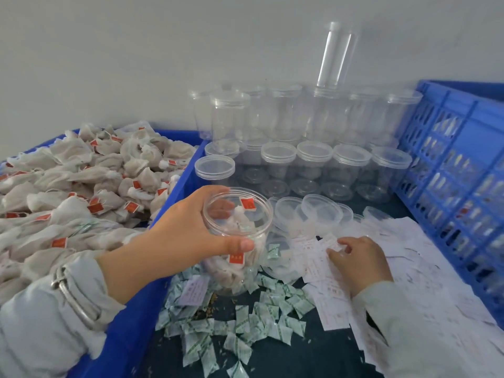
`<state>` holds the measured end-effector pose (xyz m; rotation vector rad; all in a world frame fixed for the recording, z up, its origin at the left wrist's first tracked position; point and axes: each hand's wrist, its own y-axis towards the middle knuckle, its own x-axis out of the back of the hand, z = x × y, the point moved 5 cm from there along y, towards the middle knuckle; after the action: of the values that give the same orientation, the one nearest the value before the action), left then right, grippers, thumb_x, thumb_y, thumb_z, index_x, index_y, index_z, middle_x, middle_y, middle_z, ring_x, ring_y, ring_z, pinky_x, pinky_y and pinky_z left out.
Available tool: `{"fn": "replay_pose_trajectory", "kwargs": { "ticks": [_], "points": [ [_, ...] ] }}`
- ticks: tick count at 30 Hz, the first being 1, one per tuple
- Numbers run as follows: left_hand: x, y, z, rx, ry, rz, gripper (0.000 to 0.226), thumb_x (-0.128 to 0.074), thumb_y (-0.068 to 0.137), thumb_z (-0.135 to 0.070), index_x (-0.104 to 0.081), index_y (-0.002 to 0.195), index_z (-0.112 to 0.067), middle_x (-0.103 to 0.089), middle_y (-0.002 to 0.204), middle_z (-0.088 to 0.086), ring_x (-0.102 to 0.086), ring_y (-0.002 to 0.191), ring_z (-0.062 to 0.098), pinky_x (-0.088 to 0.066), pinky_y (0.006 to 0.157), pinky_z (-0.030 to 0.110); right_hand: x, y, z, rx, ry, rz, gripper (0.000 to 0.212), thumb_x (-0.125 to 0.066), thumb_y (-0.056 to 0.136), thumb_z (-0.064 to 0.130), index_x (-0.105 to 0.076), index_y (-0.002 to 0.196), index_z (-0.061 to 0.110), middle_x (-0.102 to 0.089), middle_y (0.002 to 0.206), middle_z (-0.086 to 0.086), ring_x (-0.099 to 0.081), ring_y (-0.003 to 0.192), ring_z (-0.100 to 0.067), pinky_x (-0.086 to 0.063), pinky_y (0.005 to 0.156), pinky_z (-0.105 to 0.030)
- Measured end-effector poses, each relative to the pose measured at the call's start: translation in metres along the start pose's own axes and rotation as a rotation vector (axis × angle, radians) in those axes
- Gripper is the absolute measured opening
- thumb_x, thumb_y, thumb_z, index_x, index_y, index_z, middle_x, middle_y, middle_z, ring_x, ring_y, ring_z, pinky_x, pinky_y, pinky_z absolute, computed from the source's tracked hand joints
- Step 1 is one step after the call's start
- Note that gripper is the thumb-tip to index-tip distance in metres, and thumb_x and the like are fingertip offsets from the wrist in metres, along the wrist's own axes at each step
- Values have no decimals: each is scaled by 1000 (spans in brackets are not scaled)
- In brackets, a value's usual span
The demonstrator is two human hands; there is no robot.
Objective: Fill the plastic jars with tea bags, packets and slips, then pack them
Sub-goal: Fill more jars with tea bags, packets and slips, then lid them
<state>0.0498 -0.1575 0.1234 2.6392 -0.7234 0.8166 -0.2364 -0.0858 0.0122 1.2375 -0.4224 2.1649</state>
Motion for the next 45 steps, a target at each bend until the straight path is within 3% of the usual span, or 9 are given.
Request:
{"fn": "replay_pose_trajectory", "kwargs": {
  "ticks": [15,21,25,28,30,34,38,42,45],
  "points": [
    [3,2,3,30,49,-79,95,-77,34,-76,-42,117,-49,-63,103,-29,-57,98,-12,-40,79,12,-4,3,-1,13,98,-144,23,-64,89,26,-64,110,16,-58,108,-3,-56,97,-21,-44,83,-30],
    [11,7,5,32,56,-144,82,-75,39,-72,-47,112,-48,-62,102,-23,-58,99,-4,-45,88,27,-6,3,-2,-10,159,-130,22,-66,88,17,-65,110,15,-62,102,-4,-57,91,-21,-46,83,-32],
    [18,9,7,42,26,-224,63,-69,39,-74,-47,94,-52,-62,97,-23,-55,90,-12,-37,73,11,10,-5,0,-26,259,-250,13,-64,87,8,-68,99,13,-56,87,-3,-52,79,-20,-41,76,-29],
    [28,11,13,57,-38,-329,84,-68,37,-75,-45,111,-43,-61,101,-21,-55,90,-10,-35,67,9,32,-32,30,186,319,-393,21,-68,81,4,-63,77,24,-51,72,5,-47,66,-8,-35,62,-15],
    [33,12,15,47,-72,-380,90,-70,36,-73,-43,115,-40,-61,102,-20,-57,90,-8,-36,68,10,26,-58,70,451,292,-215,34,-69,79,5,-56,72,36,-50,68,12,-47,62,-1,-36,56,-8],
    [40,9,19,42,-107,-427,86,-71,36,-71,-45,112,-41,-61,96,-23,-57,84,-17,-39,68,7,-38,-124,136,952,33,292,27,-60,88,18,-65,111,31,-52,86,16,-52,88,-1,-37,74,-17],
    [41,7,24,78,-77,-428,68,-72,38,-70,-38,94,-53,-56,91,-27,-54,81,-18,-37,65,3,-83,-145,168,1111,-242,271,44,-52,90,14,-54,132,25,-59,111,-8,-54,106,-30,-46,81,-36],
    [42,11,30,71,-42,-441,68,-80,50,-59,-35,100,-52,-53,93,-28,-50,83,-17,-33,66,3,-83,-142,171,1157,-234,118,23,-89,48,29,-75,66,30,-56,56,6,-59,53,-14,-40,40,-15],
    [42,15,33,65,-16,-430,79,-79,50,-61,-37,115,-44,-52,94,-28,-49,84,-16,-32,63,2,-83,-135,164,1090,-159,97,28,-93,39,21,-72,58,25,-51,52,6,-55,47,-15,-36,33,-15]
  ]
}}
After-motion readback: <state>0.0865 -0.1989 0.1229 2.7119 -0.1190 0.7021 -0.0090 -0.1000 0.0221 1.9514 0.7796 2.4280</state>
